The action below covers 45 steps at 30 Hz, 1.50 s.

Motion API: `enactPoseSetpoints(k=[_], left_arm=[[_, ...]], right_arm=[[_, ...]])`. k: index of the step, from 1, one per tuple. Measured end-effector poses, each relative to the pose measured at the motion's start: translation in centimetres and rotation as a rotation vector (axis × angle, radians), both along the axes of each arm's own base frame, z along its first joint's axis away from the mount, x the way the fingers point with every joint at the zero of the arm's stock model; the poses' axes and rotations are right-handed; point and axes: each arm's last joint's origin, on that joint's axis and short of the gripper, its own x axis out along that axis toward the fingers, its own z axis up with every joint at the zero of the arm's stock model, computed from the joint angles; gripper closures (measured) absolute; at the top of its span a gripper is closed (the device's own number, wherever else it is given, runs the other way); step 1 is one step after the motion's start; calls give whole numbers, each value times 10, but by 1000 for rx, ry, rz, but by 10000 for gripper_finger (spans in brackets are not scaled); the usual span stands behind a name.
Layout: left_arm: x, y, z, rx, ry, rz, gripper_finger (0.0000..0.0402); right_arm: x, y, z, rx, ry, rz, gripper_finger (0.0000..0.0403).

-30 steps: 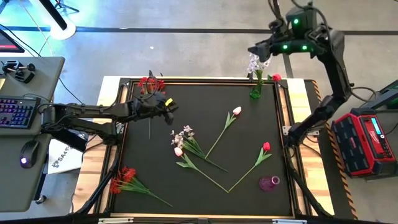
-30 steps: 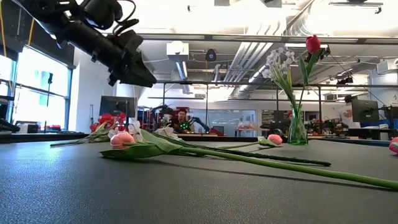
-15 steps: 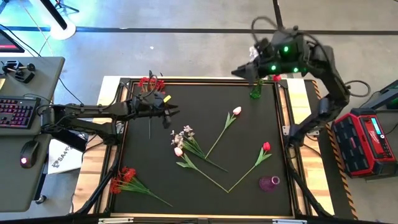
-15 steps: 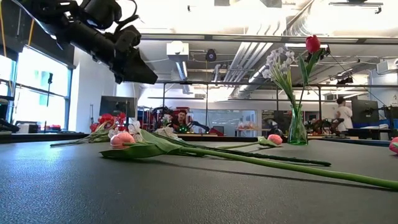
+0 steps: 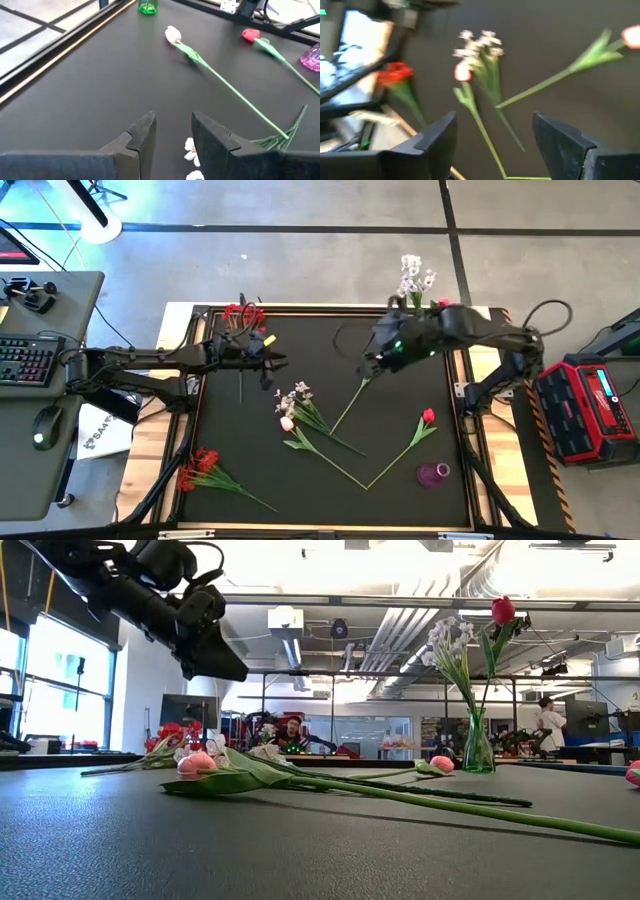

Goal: Sort flowers into vase by color
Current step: Put the red tulip into the green vase

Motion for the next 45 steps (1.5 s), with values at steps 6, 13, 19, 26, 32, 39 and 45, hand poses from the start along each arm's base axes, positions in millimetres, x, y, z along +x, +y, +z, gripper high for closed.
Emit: enactPoseSetpoints(k=[6,13,19,26,32,39,45], left_arm=[[-1,-2,-2,-118,-3,8,289],[0,-13,-6,-237,21,25,289],[4,-30,-6,-290,17,-2,289],[7,-50,-6,-385,1,23,289],[7,-74,-8,-457,29,-8,289],[4,-95,-9,-496,44,3,289],[3,-104,-9,-512,37,22,289]], right_arm=[[6,20,-63,62,222,-111,160],[-3,47,-147,190,467,-234,170],[-27,66,-195,286,678,-262,209],[-36,91,-227,327,646,-238,240],[-51,107,-239,246,624,-305,235],[-76,105,-262,216,601,-410,194],[-85,97,-289,289,456,-481,162]])
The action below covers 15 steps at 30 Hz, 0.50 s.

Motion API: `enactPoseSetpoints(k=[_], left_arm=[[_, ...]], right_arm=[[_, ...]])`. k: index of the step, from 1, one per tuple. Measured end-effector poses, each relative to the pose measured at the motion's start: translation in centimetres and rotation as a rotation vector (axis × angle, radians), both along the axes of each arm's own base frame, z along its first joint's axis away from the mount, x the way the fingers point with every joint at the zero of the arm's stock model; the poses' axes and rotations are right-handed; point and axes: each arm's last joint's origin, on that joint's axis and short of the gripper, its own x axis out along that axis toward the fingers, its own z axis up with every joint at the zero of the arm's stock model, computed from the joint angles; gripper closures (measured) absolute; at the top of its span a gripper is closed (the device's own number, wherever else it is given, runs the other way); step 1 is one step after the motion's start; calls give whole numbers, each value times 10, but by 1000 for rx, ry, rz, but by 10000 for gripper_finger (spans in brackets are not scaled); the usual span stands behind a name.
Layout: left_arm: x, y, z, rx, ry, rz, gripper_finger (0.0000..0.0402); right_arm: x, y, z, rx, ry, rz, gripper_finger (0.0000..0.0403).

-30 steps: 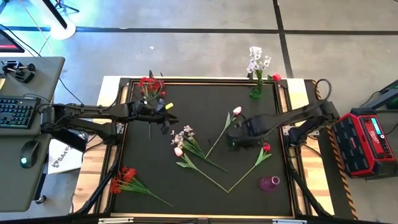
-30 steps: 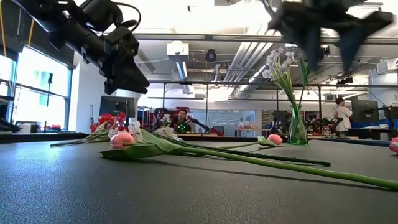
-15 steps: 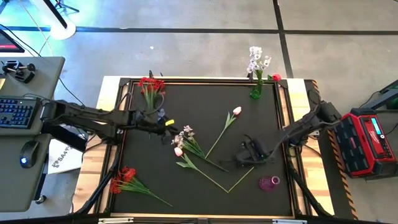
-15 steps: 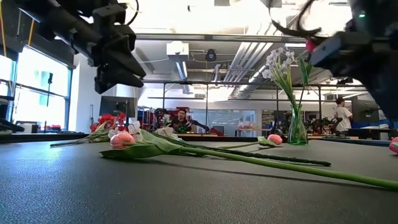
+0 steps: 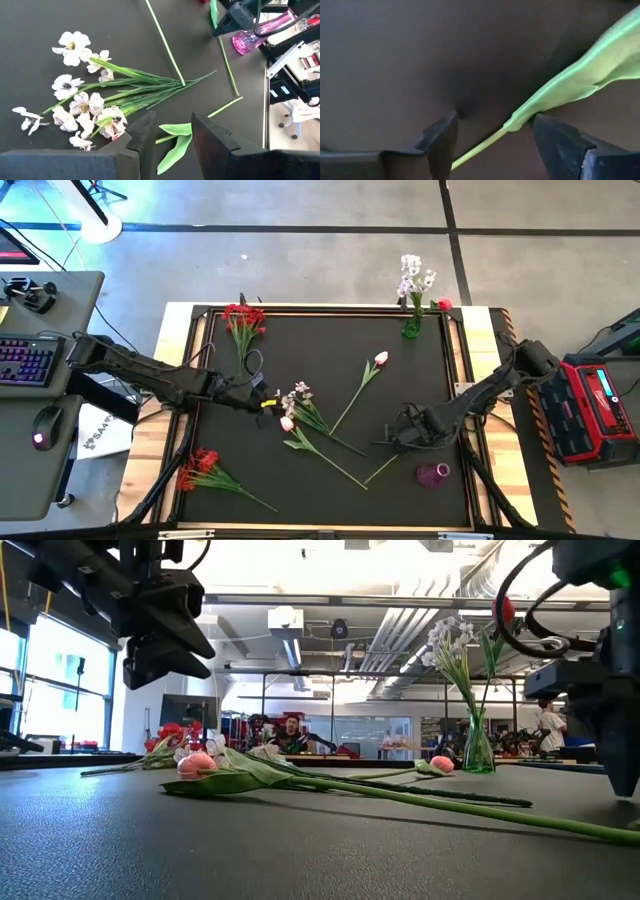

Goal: Sort flowers into vase by color
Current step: Put the red tulip into the green vase

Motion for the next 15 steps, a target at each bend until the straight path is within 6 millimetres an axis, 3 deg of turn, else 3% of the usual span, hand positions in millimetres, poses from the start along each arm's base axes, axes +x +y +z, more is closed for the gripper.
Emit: enactPoseSetpoints(k=[9,15], left_arm=[[0,0,1,-6,-13,58,289],[1,4,1,54,-22,106,289]], right_arm=[[-4,-4,-4,-14,48,17,182],[2,-19,-4,-71,30,229,234]])
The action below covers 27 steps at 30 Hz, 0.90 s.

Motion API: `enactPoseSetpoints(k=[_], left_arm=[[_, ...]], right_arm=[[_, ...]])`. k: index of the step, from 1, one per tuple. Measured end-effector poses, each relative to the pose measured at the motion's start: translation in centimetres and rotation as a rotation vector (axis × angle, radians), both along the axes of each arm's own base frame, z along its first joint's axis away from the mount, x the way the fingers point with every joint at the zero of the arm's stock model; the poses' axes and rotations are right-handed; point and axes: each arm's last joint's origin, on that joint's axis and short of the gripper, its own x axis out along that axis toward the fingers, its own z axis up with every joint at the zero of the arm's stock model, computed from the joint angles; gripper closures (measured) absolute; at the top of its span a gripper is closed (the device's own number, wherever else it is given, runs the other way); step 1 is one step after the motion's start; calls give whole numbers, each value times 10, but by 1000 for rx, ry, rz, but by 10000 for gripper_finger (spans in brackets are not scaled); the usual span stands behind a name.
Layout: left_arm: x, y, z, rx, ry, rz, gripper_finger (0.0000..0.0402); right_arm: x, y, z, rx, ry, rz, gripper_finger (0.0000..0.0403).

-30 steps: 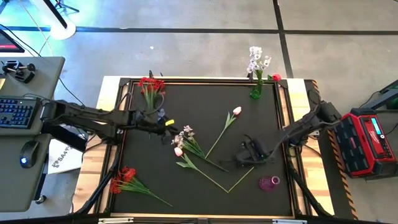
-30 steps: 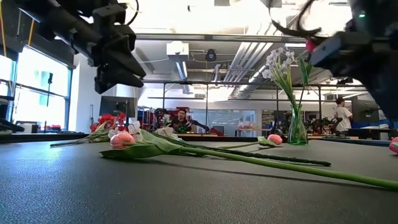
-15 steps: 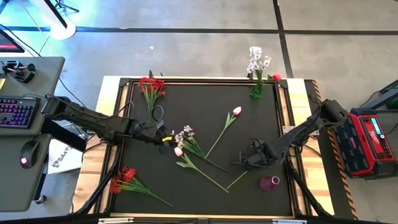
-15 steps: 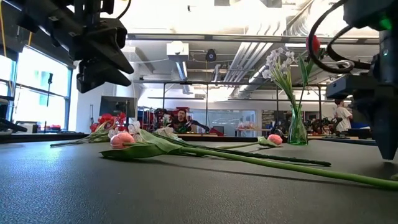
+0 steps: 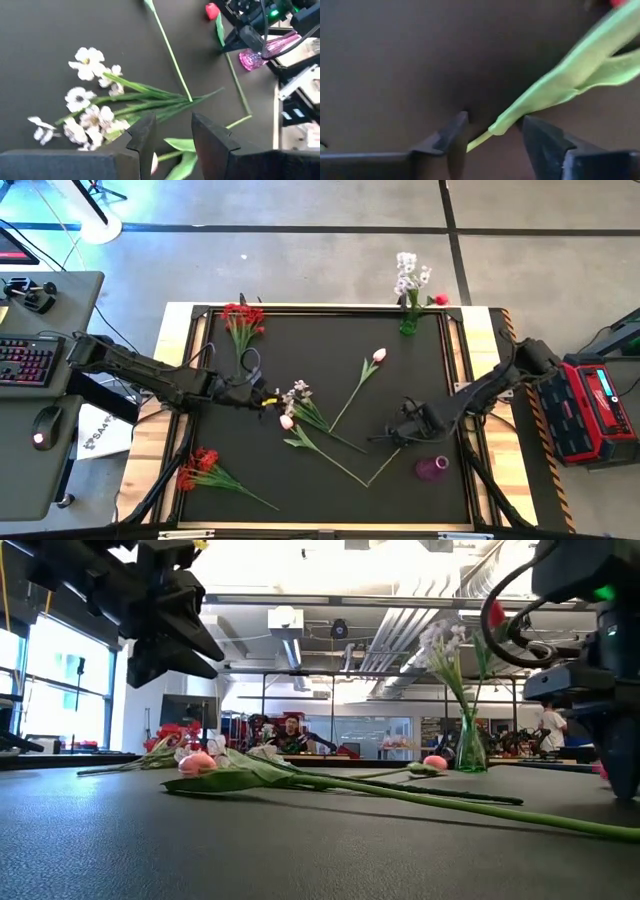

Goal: Sort flowers into vase by color
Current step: Put the red tulip into the green vase

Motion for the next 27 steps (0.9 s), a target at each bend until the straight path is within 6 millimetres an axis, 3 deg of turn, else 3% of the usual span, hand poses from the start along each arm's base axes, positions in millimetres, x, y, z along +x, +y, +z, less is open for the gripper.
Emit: enactPoseSetpoints(k=[13,17,22,27], left_arm=[[6,31,7,131,-56,74,289],[9,43,12,126,-115,130,289],[13,56,23,137,-241,148,289],[12,71,30,223,-286,181,289]], right_arm=[[4,-6,0,-19,-15,172,386],[13,-3,12,-27,-43,243,394],[34,3,65,-193,-180,320,400],[38,-13,136,-513,-269,273,401]])
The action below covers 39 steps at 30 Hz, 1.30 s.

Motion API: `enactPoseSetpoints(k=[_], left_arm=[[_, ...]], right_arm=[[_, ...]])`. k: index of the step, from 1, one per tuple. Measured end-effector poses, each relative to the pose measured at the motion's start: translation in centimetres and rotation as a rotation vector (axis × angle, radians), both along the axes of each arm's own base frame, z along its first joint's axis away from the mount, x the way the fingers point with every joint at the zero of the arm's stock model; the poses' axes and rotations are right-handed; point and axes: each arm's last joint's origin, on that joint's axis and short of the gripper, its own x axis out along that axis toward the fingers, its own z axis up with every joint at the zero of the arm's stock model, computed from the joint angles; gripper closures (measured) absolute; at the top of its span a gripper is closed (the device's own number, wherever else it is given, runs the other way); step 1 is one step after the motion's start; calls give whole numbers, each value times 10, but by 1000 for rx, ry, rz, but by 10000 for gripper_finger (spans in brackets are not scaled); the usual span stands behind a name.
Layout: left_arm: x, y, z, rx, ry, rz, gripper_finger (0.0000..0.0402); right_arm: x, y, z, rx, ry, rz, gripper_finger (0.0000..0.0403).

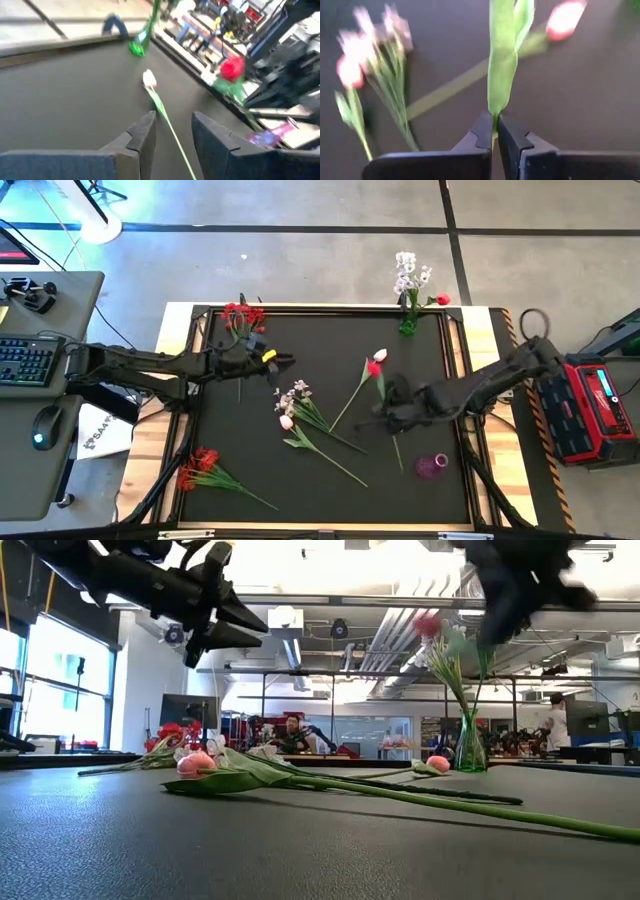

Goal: Sort flowers into vase by color
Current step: Put the red tulip into the green vase

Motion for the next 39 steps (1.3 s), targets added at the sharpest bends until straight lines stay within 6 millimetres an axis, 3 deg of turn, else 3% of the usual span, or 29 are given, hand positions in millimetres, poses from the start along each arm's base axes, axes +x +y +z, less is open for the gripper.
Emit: enactPoseSetpoints(k=[7,14,20,26,34,39], left_arm=[[-5,26,6,142,-4,-8,289],[-14,51,6,211,2,-152,304],[-21,65,7,226,0,-173,323],[-25,72,6,244,11,-147,344],[-27,75,4,235,35,-136,368],[-27,75,3,278,64,-145,378]], right_arm=[[-17,-35,106,-434,-301,-68,402],[-39,-74,166,-800,-313,-242,402],[-45,-118,185,-906,-219,-411,402],[-49,-182,203,-966,-262,-411,402],[-81,-242,197,-1014,-34,-593,403],[-96,-267,180,-1007,-48,-655,403]])
